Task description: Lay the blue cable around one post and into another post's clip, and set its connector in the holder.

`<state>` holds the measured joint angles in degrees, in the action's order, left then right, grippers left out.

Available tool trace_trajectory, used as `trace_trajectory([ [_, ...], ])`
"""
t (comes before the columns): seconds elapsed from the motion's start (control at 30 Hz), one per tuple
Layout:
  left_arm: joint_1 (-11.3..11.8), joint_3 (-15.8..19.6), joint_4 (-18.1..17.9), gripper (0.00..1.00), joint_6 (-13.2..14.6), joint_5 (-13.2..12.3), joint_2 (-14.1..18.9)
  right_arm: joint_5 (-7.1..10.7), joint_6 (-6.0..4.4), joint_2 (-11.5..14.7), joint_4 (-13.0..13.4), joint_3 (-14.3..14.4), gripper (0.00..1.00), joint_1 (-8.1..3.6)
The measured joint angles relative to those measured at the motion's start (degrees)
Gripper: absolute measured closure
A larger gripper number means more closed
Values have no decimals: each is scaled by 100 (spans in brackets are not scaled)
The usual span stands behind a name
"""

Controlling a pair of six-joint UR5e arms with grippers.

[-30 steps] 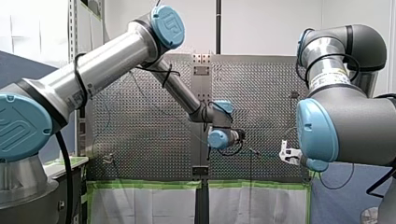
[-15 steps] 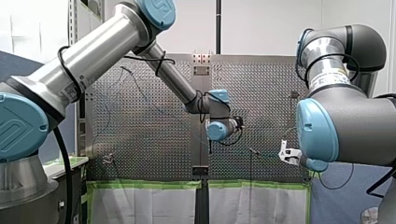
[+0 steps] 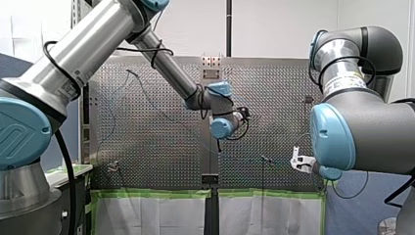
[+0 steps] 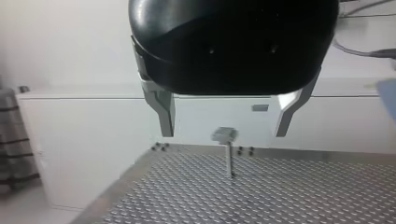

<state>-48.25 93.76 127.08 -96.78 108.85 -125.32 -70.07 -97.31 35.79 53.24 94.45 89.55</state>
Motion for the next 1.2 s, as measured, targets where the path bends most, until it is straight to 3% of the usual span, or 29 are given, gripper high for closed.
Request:
trace_trajectory([
  [0.47, 26, 776, -774, 0, 14, 14, 776, 1, -14, -2, 2, 0, 100, 54],
  [0.6, 44, 1032, -976, 0, 127, 152, 1033, 1, -6, -3, -10, -1, 100, 64],
  [0.77, 95, 1279, -913, 0, 317, 374, 1264, 1, -4, -4, -11, -1, 100, 76],
  [0.97, 284, 1586, -1089, 0, 339, 630, 1344, 1, -14, -5, 1, -1, 100, 88],
  [1.2, 642, 1957, -1449, 0, 152, 384, 1349, 1, -17, -7, 7, 0, 100, 98],
])
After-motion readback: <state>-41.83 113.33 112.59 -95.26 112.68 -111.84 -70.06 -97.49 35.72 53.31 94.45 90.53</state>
